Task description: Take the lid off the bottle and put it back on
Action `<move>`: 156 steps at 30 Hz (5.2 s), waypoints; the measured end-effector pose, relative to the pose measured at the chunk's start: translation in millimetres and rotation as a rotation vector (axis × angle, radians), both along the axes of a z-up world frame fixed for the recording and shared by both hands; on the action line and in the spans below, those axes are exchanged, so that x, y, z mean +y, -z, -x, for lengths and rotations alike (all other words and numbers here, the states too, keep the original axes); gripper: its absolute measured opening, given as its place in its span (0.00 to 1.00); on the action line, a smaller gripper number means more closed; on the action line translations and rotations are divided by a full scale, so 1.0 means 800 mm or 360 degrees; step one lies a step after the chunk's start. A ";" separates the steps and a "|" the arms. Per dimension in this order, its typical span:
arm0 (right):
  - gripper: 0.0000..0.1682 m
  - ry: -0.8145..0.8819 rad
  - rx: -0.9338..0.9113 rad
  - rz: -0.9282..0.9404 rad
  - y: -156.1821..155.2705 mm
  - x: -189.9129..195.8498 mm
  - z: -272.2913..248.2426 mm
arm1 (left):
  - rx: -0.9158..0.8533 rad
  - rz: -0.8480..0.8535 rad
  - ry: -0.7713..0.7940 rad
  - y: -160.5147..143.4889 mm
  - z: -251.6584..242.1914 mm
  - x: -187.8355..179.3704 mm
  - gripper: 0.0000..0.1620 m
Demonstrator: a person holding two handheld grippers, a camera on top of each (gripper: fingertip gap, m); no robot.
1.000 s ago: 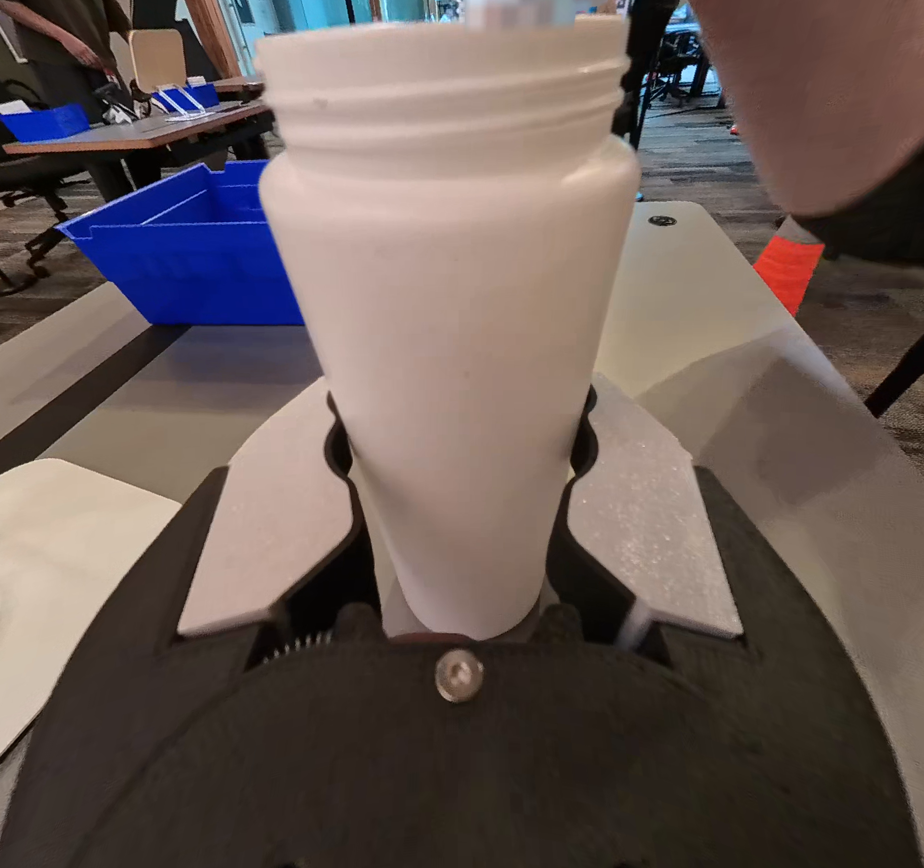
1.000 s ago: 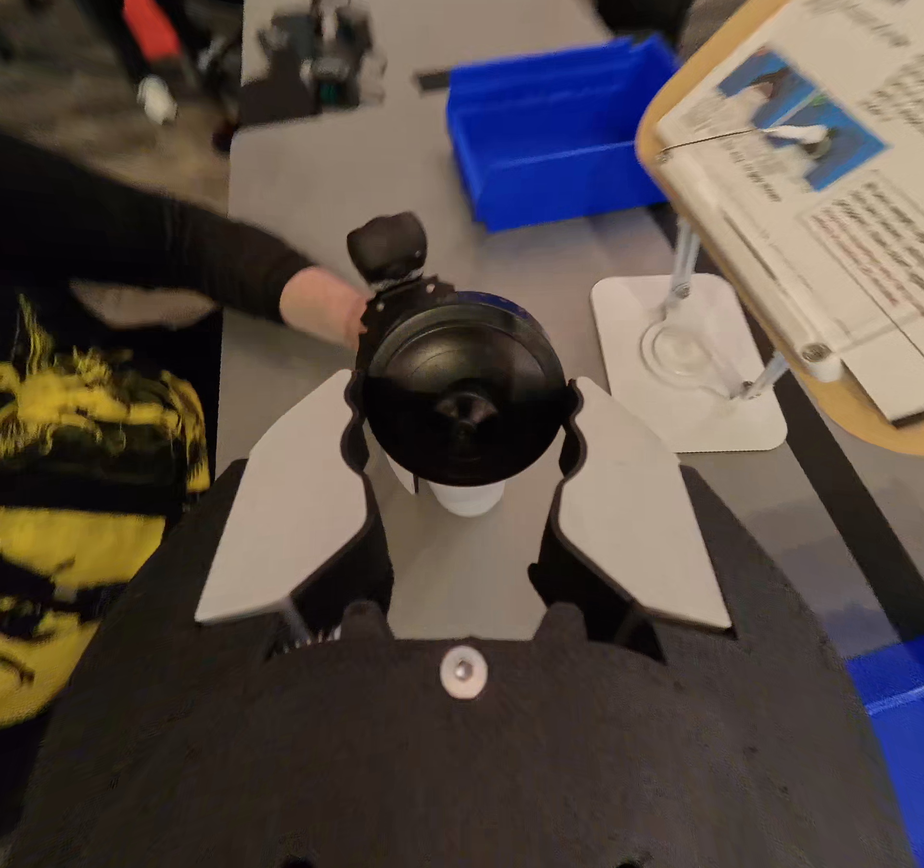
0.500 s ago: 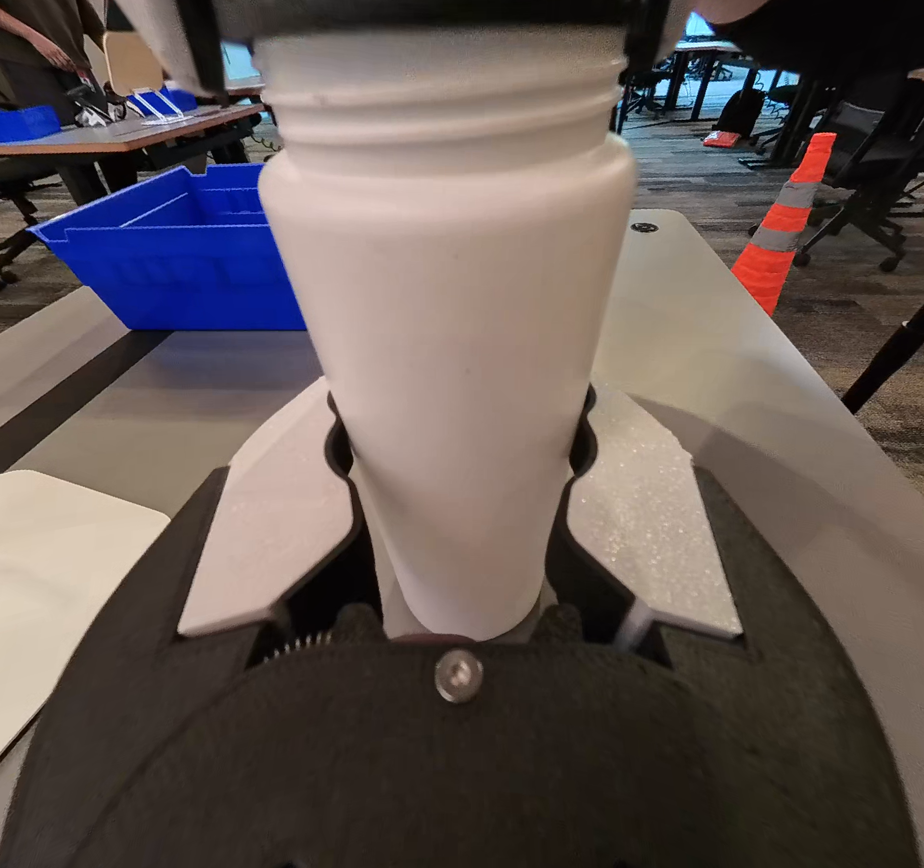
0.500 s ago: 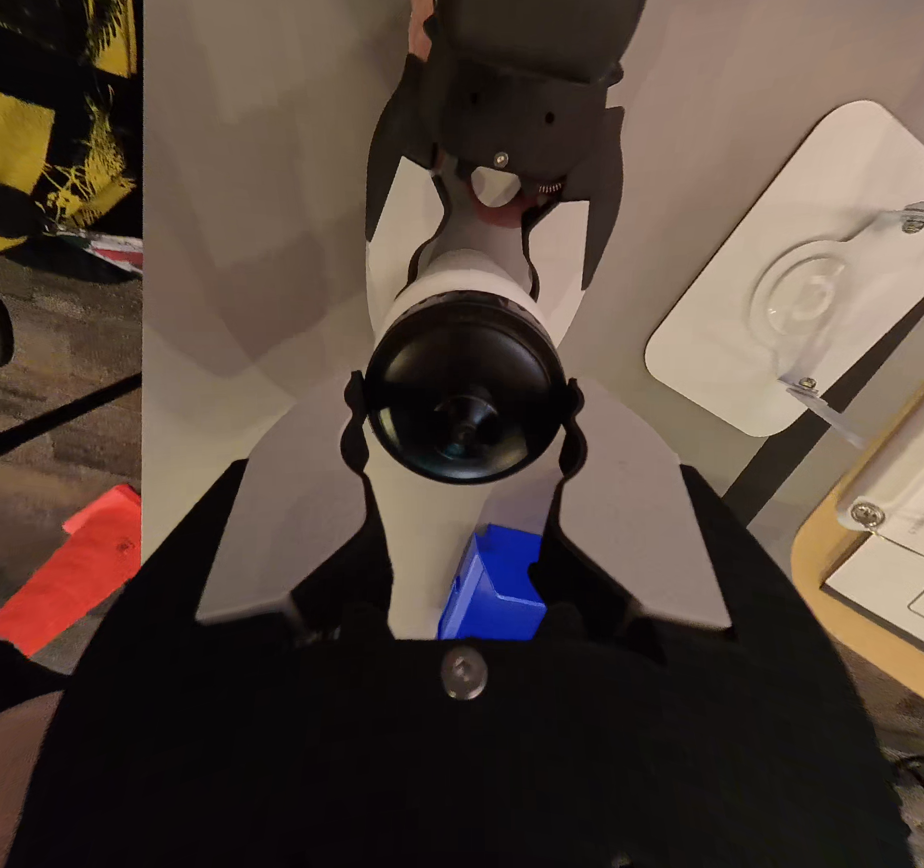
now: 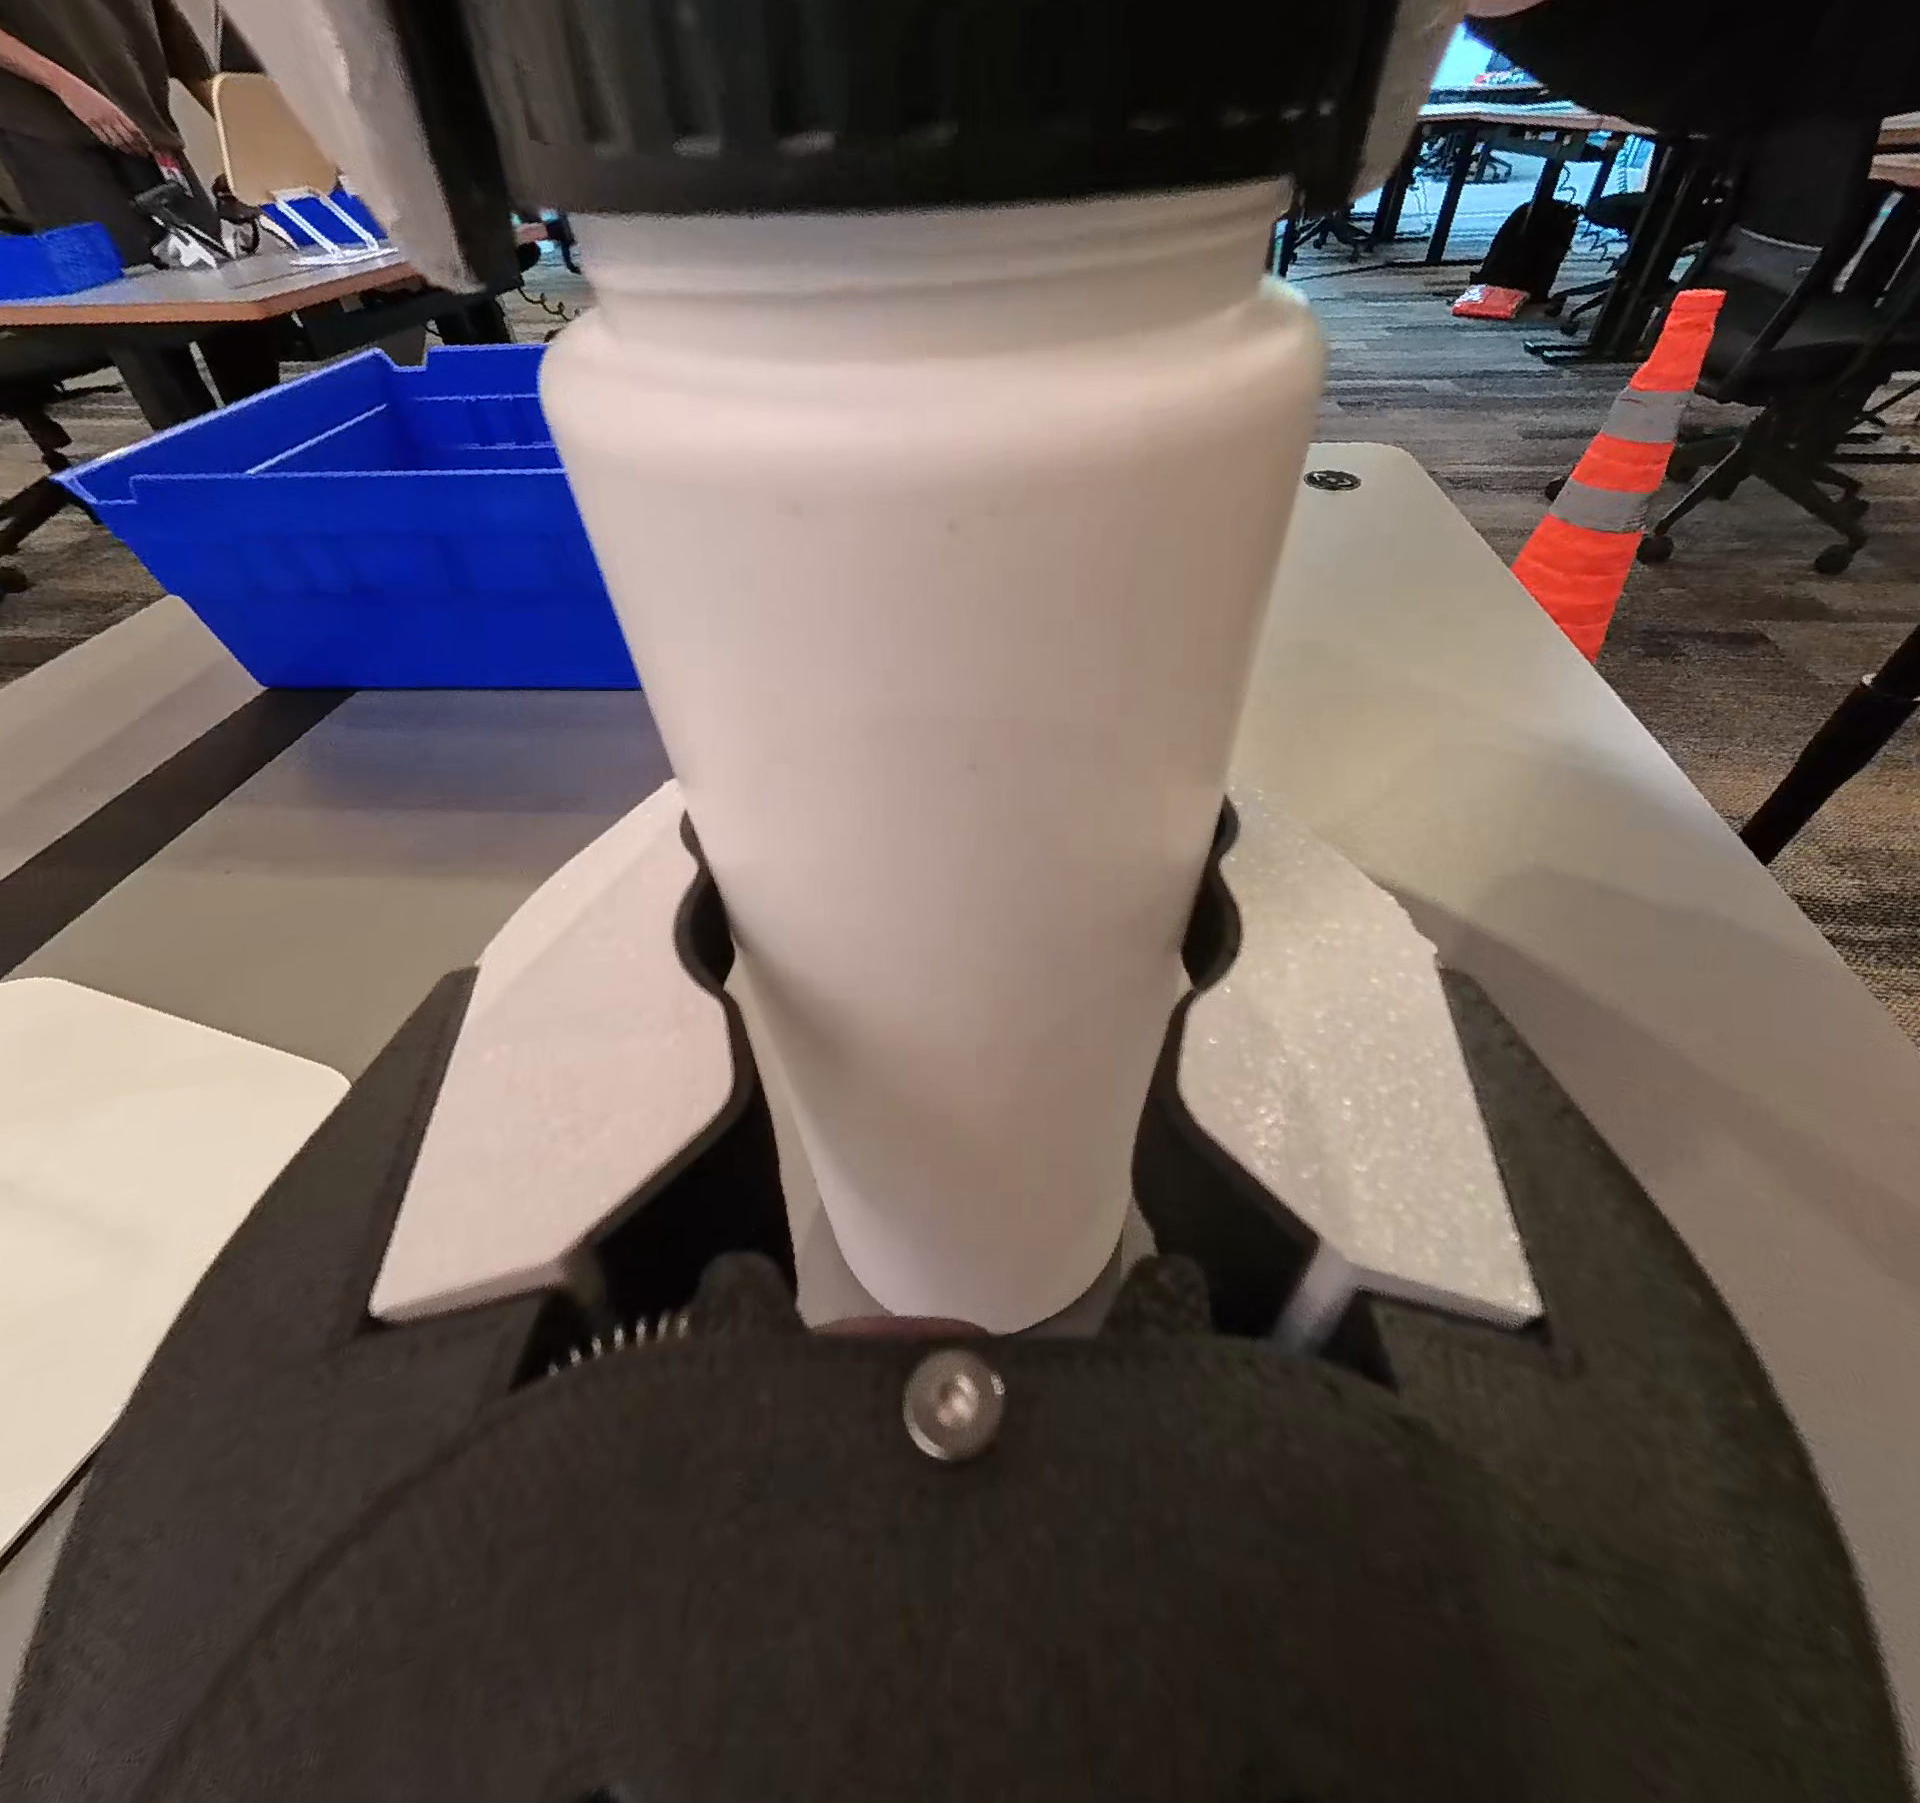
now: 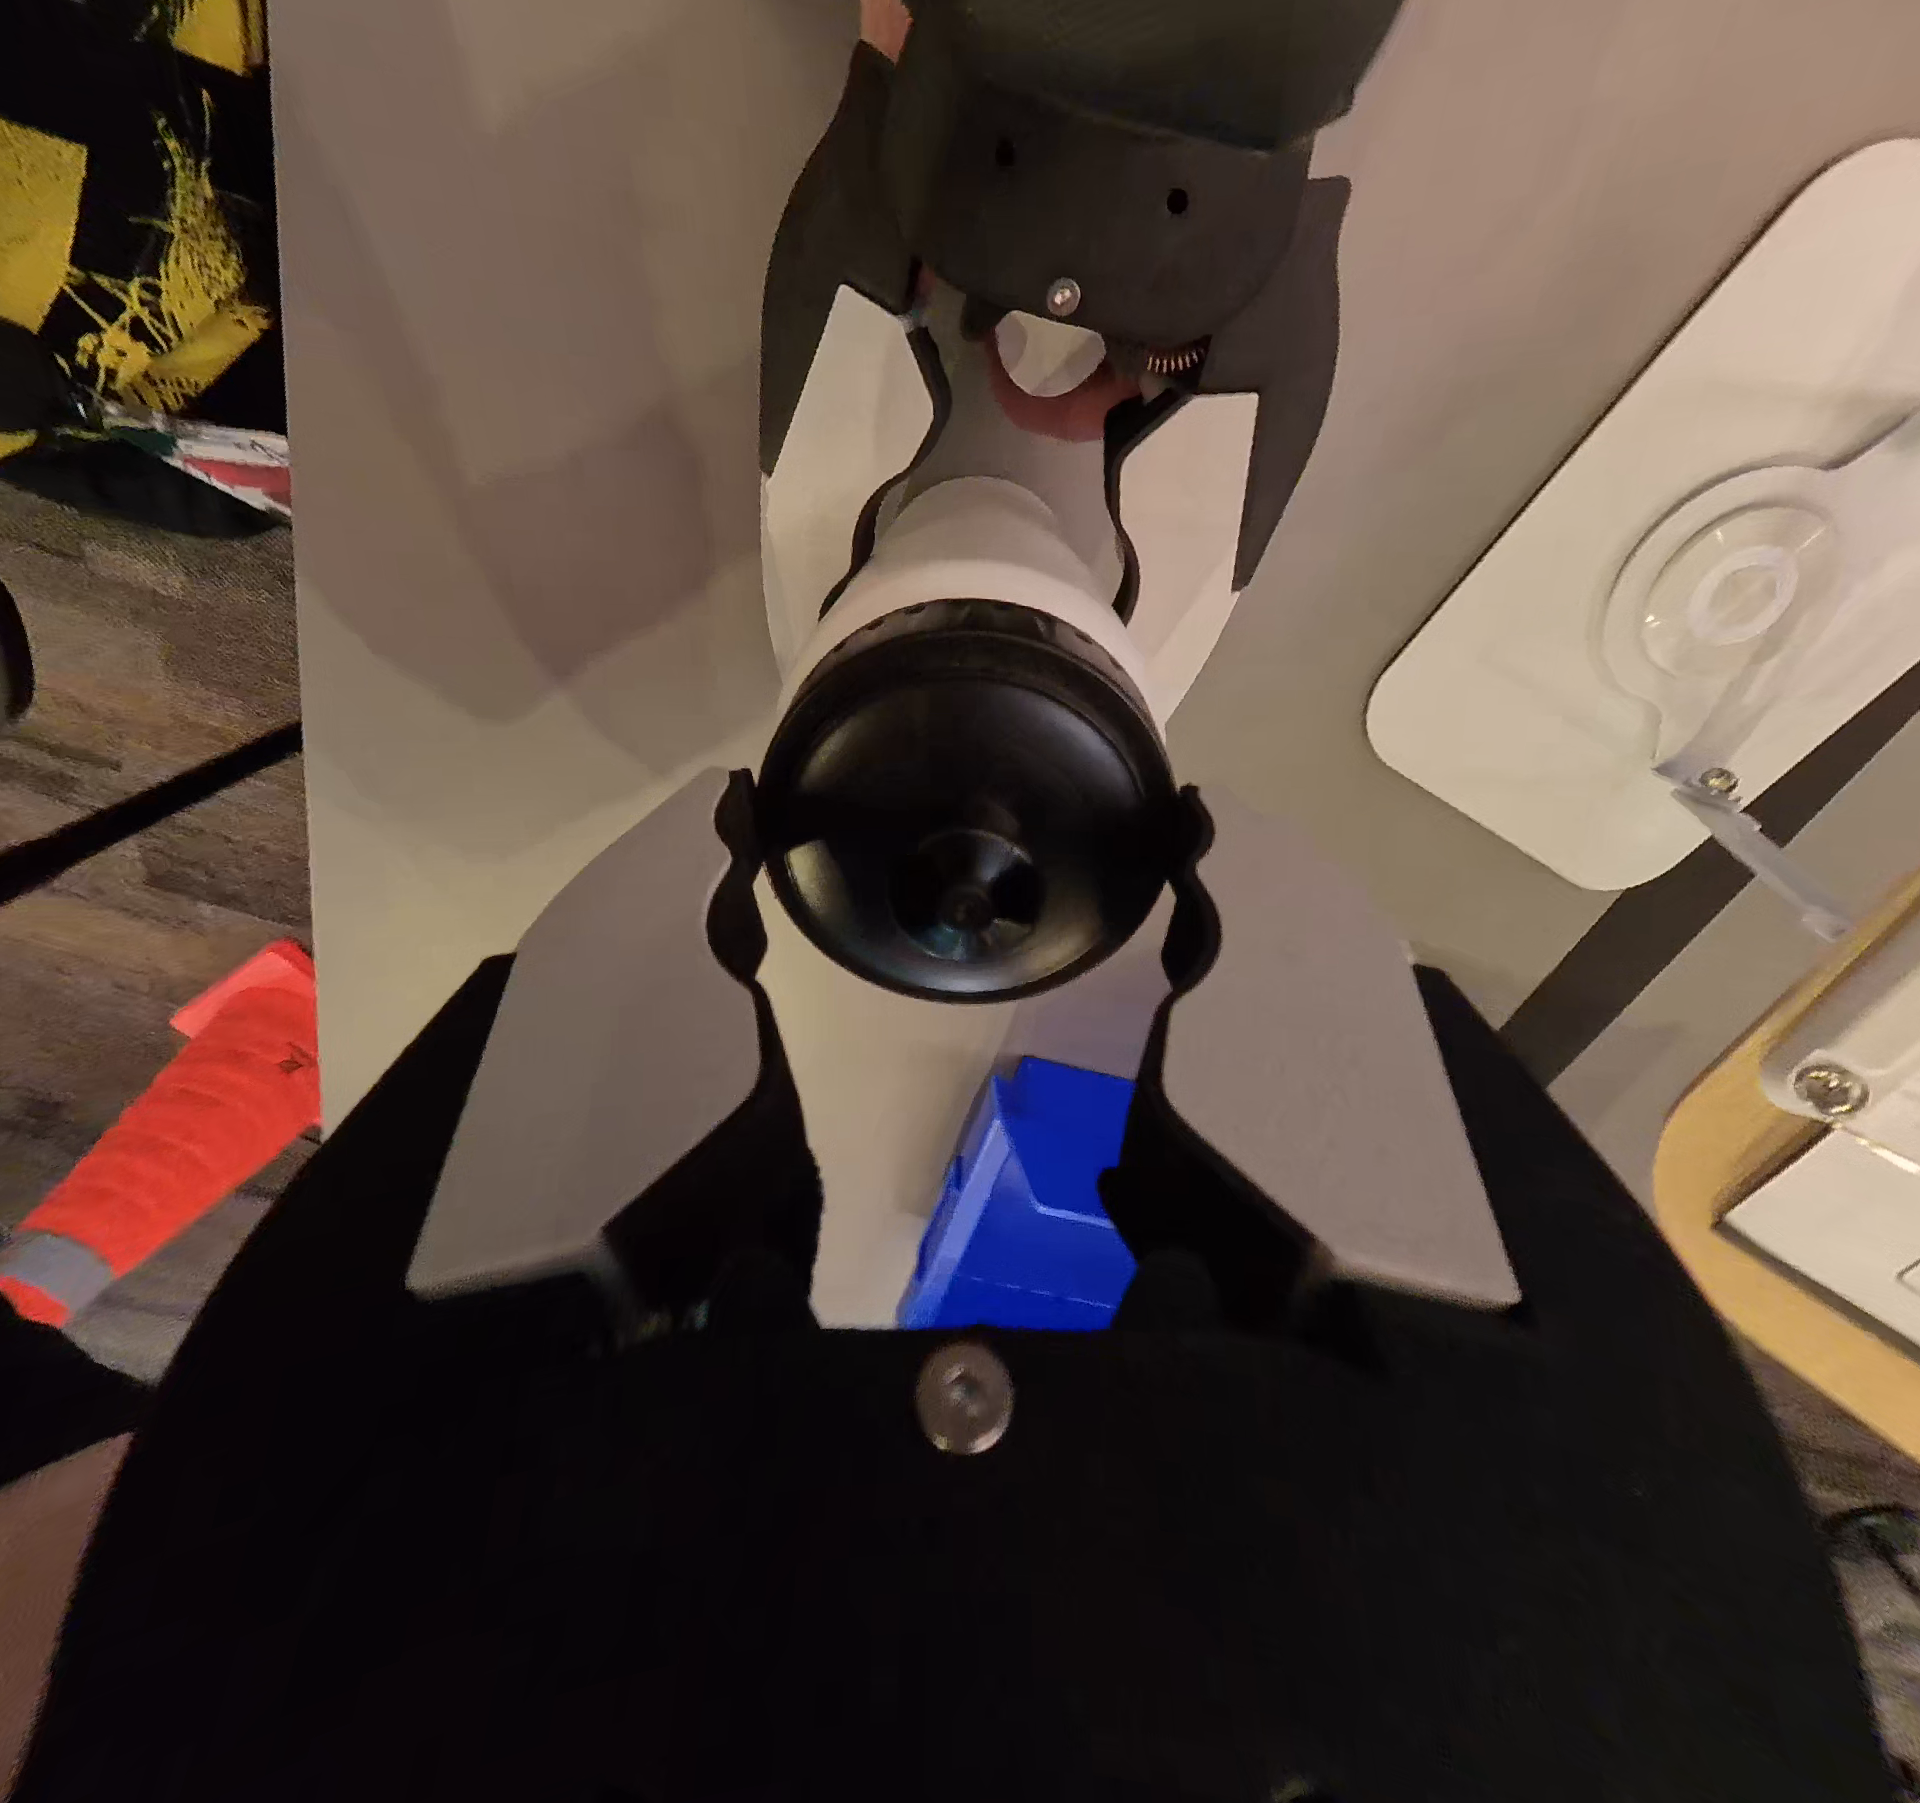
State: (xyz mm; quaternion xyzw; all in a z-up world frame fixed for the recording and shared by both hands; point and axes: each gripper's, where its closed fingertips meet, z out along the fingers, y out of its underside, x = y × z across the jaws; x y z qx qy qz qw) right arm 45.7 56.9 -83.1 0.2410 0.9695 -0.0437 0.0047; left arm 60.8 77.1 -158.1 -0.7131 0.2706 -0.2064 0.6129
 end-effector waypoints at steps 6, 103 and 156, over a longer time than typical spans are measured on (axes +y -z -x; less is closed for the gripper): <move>0.46 0.0674 -0.0012 0.0053 0.000 0.000 0.003 | -0.0012 0.0003 -0.0013 0.000 0.002 0.001 0.54; 0.52 0.0193 -0.0041 -0.0122 -0.017 0.001 0.001 | 0.0012 -0.0019 -0.0006 0.000 0.001 0.001 0.53; 0.57 0.0835 -0.0149 -0.0161 -0.006 0.002 -0.001 | -0.0003 -0.0033 -0.0013 0.000 0.000 0.002 0.53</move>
